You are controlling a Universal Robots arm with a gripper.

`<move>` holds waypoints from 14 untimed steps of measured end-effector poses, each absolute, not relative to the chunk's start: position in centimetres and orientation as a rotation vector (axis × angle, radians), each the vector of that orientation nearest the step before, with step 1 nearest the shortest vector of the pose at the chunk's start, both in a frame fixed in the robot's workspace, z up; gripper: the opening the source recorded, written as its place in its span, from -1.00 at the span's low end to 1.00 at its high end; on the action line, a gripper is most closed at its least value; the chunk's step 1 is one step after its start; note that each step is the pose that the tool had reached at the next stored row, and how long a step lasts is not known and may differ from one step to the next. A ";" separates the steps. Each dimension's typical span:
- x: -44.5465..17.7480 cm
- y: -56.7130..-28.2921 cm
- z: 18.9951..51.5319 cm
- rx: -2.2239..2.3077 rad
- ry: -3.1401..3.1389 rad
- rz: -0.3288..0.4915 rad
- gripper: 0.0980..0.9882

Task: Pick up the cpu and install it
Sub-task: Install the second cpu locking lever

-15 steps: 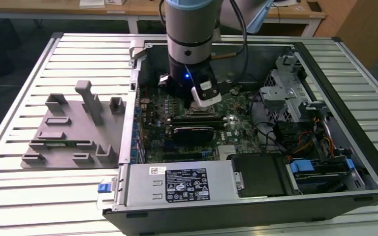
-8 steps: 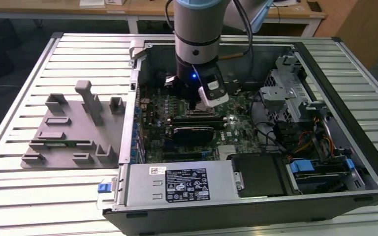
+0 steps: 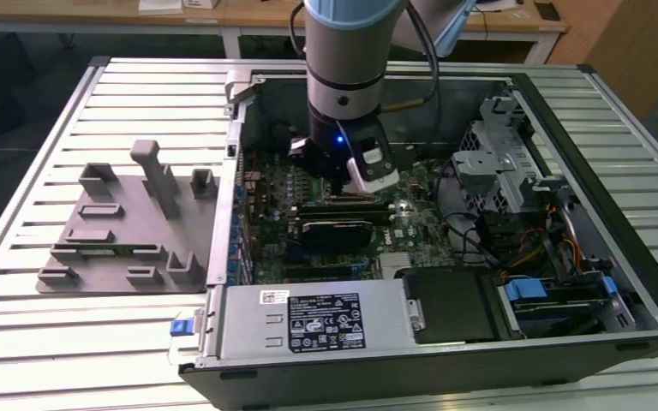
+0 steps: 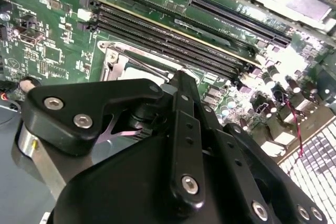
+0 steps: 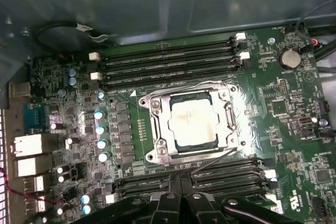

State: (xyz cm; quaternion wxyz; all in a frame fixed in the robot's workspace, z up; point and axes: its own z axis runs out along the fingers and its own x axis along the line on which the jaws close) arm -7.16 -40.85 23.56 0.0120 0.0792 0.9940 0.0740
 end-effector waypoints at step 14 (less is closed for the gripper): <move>-7.8 -42.4 22.6 0.249 3.095 0.333 -0.98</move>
